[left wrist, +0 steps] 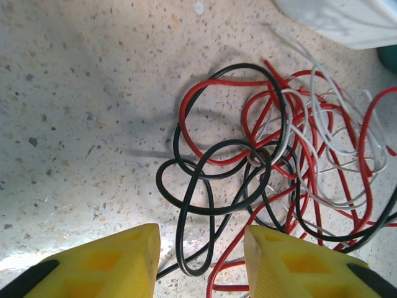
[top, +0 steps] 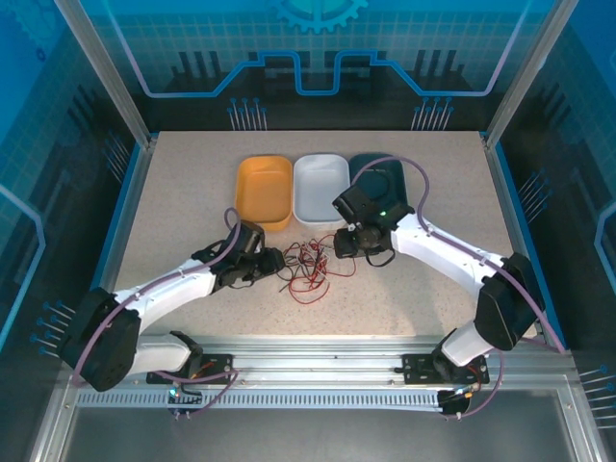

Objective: Untangle the cables

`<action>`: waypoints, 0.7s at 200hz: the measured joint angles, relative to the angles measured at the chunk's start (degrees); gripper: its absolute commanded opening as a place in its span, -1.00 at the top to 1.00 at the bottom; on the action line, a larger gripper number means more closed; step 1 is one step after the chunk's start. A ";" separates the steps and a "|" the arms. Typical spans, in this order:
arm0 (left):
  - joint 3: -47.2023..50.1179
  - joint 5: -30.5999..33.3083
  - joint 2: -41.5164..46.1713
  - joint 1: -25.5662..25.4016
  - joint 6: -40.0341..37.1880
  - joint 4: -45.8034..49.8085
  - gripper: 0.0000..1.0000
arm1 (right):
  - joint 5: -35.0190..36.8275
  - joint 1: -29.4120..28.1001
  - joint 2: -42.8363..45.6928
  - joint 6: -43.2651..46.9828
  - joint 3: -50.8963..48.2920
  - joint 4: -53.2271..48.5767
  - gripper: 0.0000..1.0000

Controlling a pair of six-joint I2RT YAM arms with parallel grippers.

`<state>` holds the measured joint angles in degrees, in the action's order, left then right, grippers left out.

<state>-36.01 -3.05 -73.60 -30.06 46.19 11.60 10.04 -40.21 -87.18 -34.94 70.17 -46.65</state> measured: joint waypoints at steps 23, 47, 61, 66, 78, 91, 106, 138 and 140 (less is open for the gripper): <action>0.02 -1.05 -1.95 -0.11 0.50 -0.48 0.37 | 0.09 -0.04 1.79 0.17 -0.35 1.42 -0.15; 0.02 -1.88 -3.96 -0.20 1.64 -1.36 0.66 | 0.22 -0.37 3.89 0.61 -1.25 3.72 -0.38; 0.02 -1.99 -4.46 -0.20 1.64 -1.51 0.90 | 0.11 -0.74 4.76 1.16 -1.62 5.46 -0.52; 0.02 -1.99 -4.46 -0.20 1.95 -1.49 0.97 | -0.02 -0.94 5.07 1.14 -1.73 6.14 -0.58; 0.02 -1.79 -4.39 -0.20 1.97 -1.38 1.00 | -0.39 -1.36 5.62 1.60 -1.90 8.04 -0.86; -0.02 -1.29 -3.80 -0.20 1.49 -0.20 1.00 | -1.25 -1.81 5.88 2.36 -1.95 10.14 -0.99; -0.68 -0.31 -1.92 -0.20 0.79 2.54 1.00 | -1.99 -2.47 5.92 2.91 -1.95 12.46 -0.99; -3.69 1.79 5.03 -0.20 -2.19 7.32 1.00 | -4.07 -3.28 5.92 3.96 -2.03 16.65 -0.99; -3.91 1.81 5.53 -0.20 -2.49 7.52 1.00 | -4.28 -3.30 5.92 4.00 -2.08 16.87 -0.99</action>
<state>-39.92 -1.23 -68.07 -30.26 43.70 19.11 5.76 -43.51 -81.25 -30.94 68.10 -29.78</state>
